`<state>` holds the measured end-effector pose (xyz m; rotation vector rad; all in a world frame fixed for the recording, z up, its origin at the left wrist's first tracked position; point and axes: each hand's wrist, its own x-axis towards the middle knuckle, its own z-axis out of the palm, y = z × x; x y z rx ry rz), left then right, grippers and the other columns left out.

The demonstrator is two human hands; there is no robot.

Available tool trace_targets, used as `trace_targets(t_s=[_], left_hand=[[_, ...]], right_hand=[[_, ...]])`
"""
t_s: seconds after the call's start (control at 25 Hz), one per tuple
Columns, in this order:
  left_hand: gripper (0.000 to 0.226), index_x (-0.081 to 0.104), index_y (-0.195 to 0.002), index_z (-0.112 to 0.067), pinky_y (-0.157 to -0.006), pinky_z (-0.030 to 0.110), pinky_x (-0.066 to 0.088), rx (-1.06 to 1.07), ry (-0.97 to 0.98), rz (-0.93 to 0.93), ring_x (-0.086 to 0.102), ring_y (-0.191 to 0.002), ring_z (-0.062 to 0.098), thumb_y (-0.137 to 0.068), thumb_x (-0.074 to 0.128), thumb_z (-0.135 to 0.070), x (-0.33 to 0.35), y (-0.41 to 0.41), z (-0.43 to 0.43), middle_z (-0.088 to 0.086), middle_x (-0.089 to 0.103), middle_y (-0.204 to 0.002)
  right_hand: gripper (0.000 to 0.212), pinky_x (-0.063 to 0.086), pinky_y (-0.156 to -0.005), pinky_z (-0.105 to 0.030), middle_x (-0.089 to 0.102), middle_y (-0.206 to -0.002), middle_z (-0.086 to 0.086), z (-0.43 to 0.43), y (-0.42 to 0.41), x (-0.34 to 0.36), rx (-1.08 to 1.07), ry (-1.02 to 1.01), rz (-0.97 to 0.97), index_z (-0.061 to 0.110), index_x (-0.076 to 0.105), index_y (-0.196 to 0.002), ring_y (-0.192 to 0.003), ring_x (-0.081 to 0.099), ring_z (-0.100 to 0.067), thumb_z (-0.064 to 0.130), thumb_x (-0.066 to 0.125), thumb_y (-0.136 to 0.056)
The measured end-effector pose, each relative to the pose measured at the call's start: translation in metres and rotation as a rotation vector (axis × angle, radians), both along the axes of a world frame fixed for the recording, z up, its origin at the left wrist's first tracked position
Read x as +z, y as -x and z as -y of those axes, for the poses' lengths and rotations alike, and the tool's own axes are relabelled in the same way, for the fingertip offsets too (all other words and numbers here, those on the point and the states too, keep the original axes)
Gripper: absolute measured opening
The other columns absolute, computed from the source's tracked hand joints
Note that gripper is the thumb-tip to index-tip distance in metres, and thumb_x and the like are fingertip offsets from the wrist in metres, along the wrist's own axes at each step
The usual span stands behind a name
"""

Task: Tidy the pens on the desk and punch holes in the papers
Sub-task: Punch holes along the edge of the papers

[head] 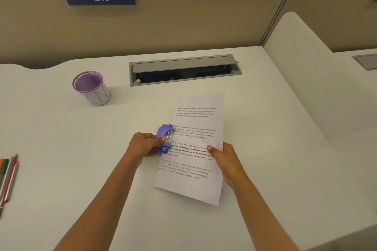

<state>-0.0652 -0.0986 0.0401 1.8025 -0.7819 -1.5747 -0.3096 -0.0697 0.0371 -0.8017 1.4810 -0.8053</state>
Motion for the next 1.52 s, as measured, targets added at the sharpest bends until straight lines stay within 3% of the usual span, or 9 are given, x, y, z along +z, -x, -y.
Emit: trace_targets(t_s=[0.16, 0.4, 0.56, 0.72, 0.88, 1.0, 1.08, 1.28, 1.52], left_hand=[[0.034, 0.066, -0.092, 0.006, -0.088, 0.044, 0.057, 0.036, -0.005, 0.013, 0.070, -0.093, 0.039, -0.075, 0.080, -0.021, -0.003, -0.001, -0.004, 0.028, 0.071, -0.102], [0.038, 0.065, -0.078, -0.001, -0.080, 0.046, 0.060, 0.100, 0.013, 0.175, 0.073, -0.081, 0.034, -0.069, 0.084, -0.031, -0.011, 0.004, -0.015, 0.021, 0.074, -0.092], [0.044, 0.067, -0.070, -0.002, -0.072, 0.038, 0.058, 0.068, 0.034, 0.361, 0.069, -0.067, 0.032, -0.068, 0.081, -0.043, -0.014, 0.009, -0.017, 0.011, 0.072, -0.074], [0.039, 0.060, -0.062, -0.015, -0.055, 0.026, 0.039, 0.045, 0.032, 0.531, 0.058, -0.059, 0.021, -0.068, 0.078, -0.049, -0.016, 0.013, -0.022, -0.004, 0.060, -0.059], [0.041, 0.062, -0.087, -0.018, -0.063, 0.027, 0.039, 0.026, 0.044, 0.550, 0.061, -0.076, 0.018, -0.071, 0.075, -0.053, -0.020, 0.014, -0.024, -0.006, 0.065, -0.084], [0.052, 0.058, -0.105, -0.015, -0.069, 0.031, 0.040, 0.069, 0.158, 0.735, 0.059, -0.086, 0.021, -0.085, 0.051, -0.062, -0.022, 0.014, -0.018, 0.000, 0.065, -0.101], [0.052, 0.055, -0.117, -0.012, -0.083, 0.041, 0.042, 0.110, 0.285, 0.873, 0.057, -0.104, 0.029, -0.094, 0.037, -0.055, -0.025, 0.016, -0.005, 0.008, 0.063, -0.116], [0.057, 0.034, -0.143, -0.011, -0.113, 0.052, 0.023, -0.002, 0.282, 0.941, 0.027, -0.142, 0.027, -0.099, 0.027, -0.046, -0.044, 0.037, 0.026, 0.008, 0.037, -0.151], [0.058, 0.027, -0.148, -0.013, -0.116, 0.060, 0.008, -0.100, 0.232, 1.143, 0.007, -0.149, 0.026, -0.100, 0.020, -0.044, -0.064, 0.039, 0.030, 0.006, 0.020, -0.160]], right_hand=[[0.026, 0.058, -0.075, -0.031, 0.074, -0.103, 0.000, 0.008, 0.004, 0.000, 0.042, -0.065, 0.064, 0.013, 0.065, -0.118, -0.090, 0.071, -0.015, 0.010, 0.059, -0.094], [0.034, 0.048, -0.099, -0.054, 0.068, -0.121, -0.016, 0.035, 0.021, 0.002, 0.181, -0.187, 0.073, 0.003, 0.061, -0.125, -0.111, 0.065, -0.035, 0.009, 0.063, -0.091], [0.034, 0.048, -0.099, -0.056, 0.068, -0.121, -0.018, 0.049, 0.025, -0.002, 0.267, -0.234, 0.090, 0.002, 0.062, -0.122, -0.111, 0.065, -0.037, 0.007, 0.065, -0.089], [0.038, 0.049, -0.098, -0.056, 0.067, -0.122, -0.019, 0.053, 0.024, -0.009, 0.280, -0.264, 0.114, 0.000, 0.059, -0.126, -0.110, 0.065, -0.037, 0.006, 0.066, -0.088], [0.040, 0.047, -0.100, -0.057, 0.066, -0.123, -0.020, 0.054, 0.027, -0.016, 0.270, -0.280, 0.121, -0.001, 0.057, -0.127, -0.112, 0.064, -0.038, 0.005, 0.066, -0.088], [0.037, 0.048, -0.099, -0.055, 0.066, -0.122, -0.021, 0.053, 0.028, -0.019, 0.280, -0.283, 0.145, -0.001, 0.059, -0.125, -0.112, 0.064, -0.038, 0.004, 0.064, -0.089], [0.035, 0.048, -0.099, -0.055, 0.066, -0.122, -0.021, 0.052, 0.029, -0.021, 0.285, -0.278, 0.160, 0.000, 0.060, -0.125, -0.112, 0.064, -0.038, 0.004, 0.063, -0.090], [0.035, 0.046, -0.101, -0.057, 0.067, -0.122, -0.021, 0.052, 0.029, -0.028, 0.285, -0.291, 0.151, 0.001, 0.060, -0.124, -0.112, 0.064, -0.039, 0.005, 0.063, -0.090], [0.034, 0.048, -0.099, -0.055, 0.069, -0.119, -0.018, 0.054, 0.033, -0.035, 0.289, -0.306, 0.147, 0.001, 0.061, -0.123, -0.109, 0.066, -0.037, 0.006, 0.064, -0.090]])
